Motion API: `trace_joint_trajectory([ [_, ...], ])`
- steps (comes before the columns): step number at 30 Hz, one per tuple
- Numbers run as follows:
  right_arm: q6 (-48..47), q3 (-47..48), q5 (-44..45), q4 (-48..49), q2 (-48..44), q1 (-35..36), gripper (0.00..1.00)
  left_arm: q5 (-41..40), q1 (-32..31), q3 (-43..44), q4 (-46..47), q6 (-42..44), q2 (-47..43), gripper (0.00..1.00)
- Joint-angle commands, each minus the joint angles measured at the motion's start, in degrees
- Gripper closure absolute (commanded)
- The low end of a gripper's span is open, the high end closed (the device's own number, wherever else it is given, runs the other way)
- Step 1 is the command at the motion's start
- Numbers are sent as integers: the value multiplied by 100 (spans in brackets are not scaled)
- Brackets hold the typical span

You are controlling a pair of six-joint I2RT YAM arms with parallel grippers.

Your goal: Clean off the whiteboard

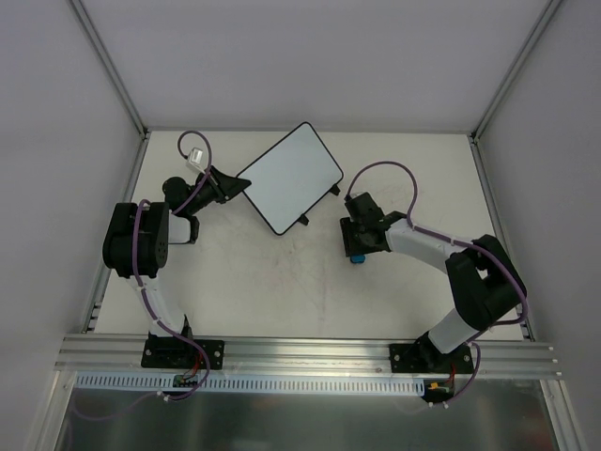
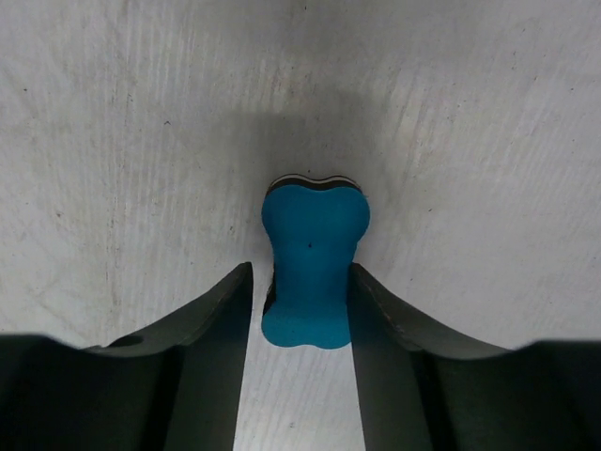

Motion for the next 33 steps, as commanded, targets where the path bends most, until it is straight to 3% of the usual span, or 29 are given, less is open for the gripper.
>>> trace_joint_trajectory([
  [1,91,88,130,-79,32,-14,51,175,13,96,748,67,15,76],
  [5,82,80,148,-78,5,-14,35,192,22,105,748,49,6,74],
  [6,91,79,148,-87,-3,-14,23,201,22,96,757,40,-3,74],
  [9,99,53,200,-105,-64,-14,6,201,30,96,757,40,-12,70],
  [11,99,36,244,-105,-100,-14,2,192,22,96,757,40,-21,64],
  [12,91,18,253,-105,-135,-14,1,192,30,87,757,49,-29,57],
  [20,91,0,279,-114,-258,-14,1,175,66,52,800,40,-64,38],
  [22,91,-8,262,-114,-276,-14,1,210,66,35,888,32,-73,27],
  [24,73,-17,218,-105,-302,-14,1,210,66,-44,1116,14,-108,2],
  [33,134,-184,446,-105,-785,-14,1,-246,101,-405,336,601,-836,1],
])
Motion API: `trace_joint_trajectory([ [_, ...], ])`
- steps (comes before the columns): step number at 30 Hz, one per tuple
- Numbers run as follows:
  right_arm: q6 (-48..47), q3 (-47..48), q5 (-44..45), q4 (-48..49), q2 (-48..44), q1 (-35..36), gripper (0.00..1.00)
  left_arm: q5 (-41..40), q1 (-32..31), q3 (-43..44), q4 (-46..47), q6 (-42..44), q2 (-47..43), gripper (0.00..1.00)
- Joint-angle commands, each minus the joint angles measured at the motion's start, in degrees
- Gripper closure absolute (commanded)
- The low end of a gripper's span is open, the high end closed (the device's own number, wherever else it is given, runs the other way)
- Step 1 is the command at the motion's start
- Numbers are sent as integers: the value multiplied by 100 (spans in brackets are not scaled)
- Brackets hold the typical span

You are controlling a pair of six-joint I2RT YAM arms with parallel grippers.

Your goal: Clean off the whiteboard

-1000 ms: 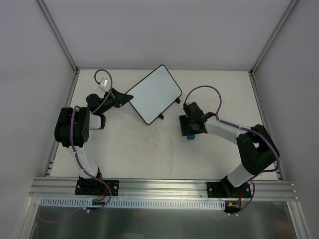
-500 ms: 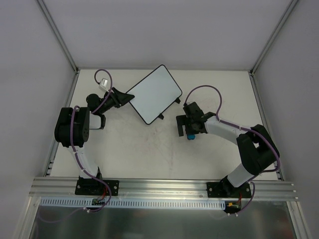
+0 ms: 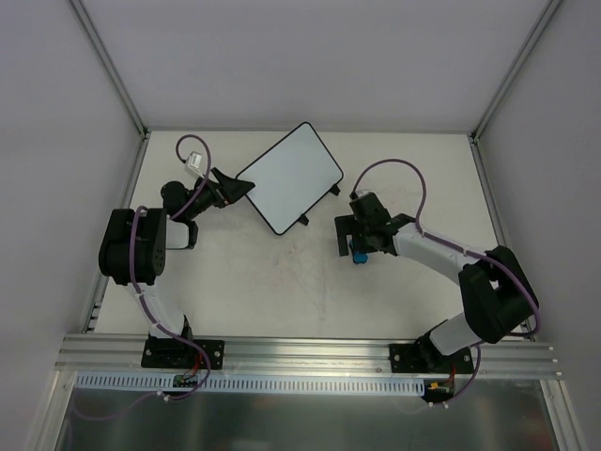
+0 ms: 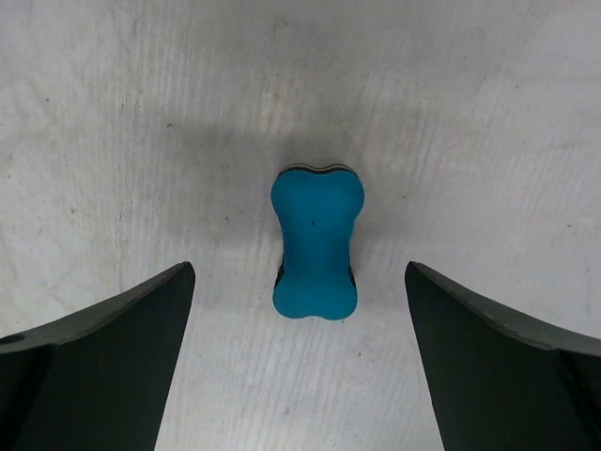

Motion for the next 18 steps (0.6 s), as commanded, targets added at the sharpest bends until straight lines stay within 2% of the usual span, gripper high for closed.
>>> trace_joint_trajectory([
  [1,73,-103,313,-70,-625,-14,1,-258,101,-147,91,537,-741,1],
  [7,-14,-296,314,-78,-1417,-22,1,-538,110,-595,-771,950,-1901,1],
  [10,-85,-367,173,-78,-1900,-58,1,-863,110,-745,-1982,1328,-2595,1],
  [11,-93,-411,155,-78,-2119,-66,1,-1213,110,-745,-2403,1442,-2754,1],
  [12,-128,-437,138,-78,-2217,-75,1,-1364,110,-762,-3069,1678,-2912,1],
  [18,-164,-753,138,-35,-3016,-84,1,-2418,110,-1351,-4340,1865,-4265,1],
])
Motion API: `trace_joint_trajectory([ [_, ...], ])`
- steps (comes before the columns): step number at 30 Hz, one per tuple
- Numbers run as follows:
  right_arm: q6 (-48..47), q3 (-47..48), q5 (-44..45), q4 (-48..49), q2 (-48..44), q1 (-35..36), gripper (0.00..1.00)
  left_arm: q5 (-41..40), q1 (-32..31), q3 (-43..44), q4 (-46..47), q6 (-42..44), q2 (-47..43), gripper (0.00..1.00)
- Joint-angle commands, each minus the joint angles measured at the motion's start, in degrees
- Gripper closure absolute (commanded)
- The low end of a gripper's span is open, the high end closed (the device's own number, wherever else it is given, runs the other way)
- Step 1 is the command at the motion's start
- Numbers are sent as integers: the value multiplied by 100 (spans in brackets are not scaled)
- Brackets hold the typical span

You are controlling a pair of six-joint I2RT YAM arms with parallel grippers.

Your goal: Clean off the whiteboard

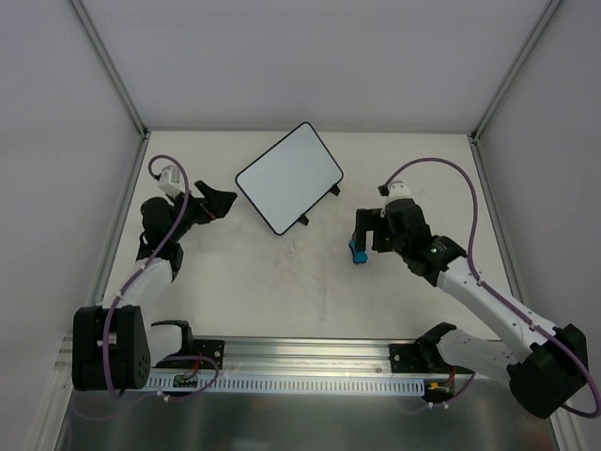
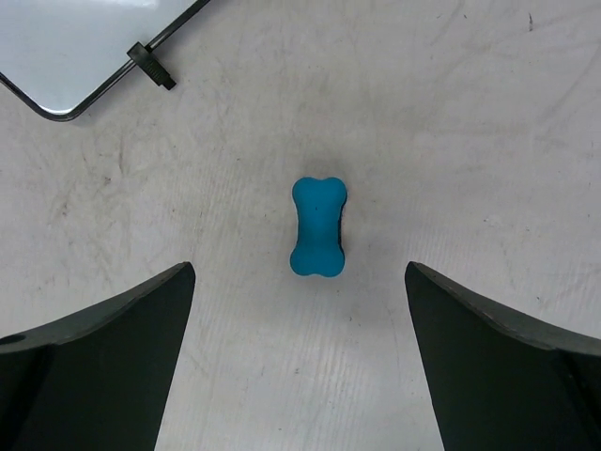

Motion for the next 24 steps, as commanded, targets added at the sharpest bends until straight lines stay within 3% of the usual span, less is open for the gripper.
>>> trace_joint_trajectory([
  [1,-133,-279,-22,144,-512,-34,1,-820,37,-387,-1269,324,-899,1],
  [7,-283,-982,57,558,-1119,-25,1,-1302,2,-1231,-1833,578,-2525,1],
  [16,-485,-2257,277,1664,-2561,-25,1,-1023,-33,-1742,-2414,763,-3784,1],
  [24,-415,-2442,338,2035,-2149,-25,1,-768,-24,-1838,-2634,921,-4488,1],
])
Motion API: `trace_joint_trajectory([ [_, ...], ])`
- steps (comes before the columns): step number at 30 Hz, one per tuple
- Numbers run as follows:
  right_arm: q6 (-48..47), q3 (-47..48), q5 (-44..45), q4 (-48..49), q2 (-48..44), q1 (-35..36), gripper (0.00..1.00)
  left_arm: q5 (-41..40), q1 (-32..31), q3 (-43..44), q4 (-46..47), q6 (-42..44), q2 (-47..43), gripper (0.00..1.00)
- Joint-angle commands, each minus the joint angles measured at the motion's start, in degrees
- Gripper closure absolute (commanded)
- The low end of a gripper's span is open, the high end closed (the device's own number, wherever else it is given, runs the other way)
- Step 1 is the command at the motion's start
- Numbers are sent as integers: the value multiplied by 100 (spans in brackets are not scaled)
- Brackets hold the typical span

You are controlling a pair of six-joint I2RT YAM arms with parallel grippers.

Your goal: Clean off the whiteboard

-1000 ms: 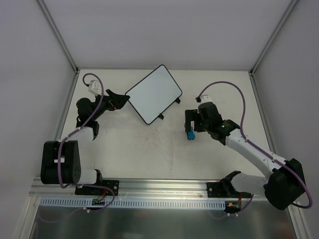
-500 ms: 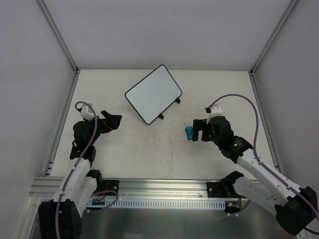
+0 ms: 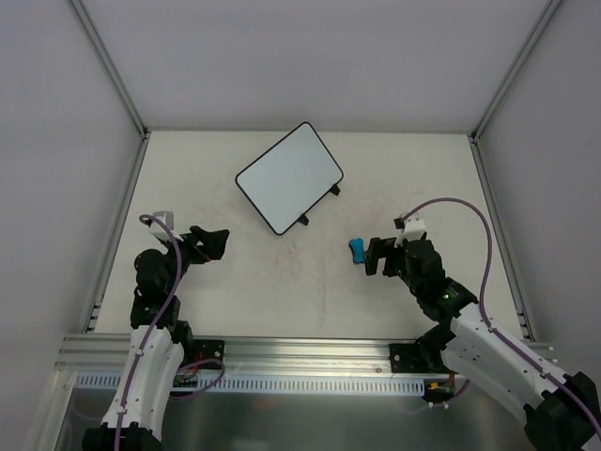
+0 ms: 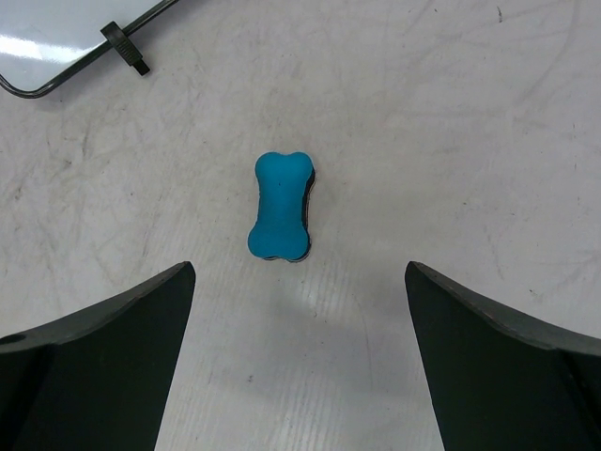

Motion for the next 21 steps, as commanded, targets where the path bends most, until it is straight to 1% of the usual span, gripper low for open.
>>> trace_joint_trajectory([
  [1,-71,49,179,527,179,-18,1,189,-26,-40,-2,198,-139,1],
  [8,-80,23,354,527,127,-18,1,207,-26,13,-46,181,-113,1],
  [21,-45,6,381,527,109,-18,1,172,-26,101,-125,145,37,1],
])
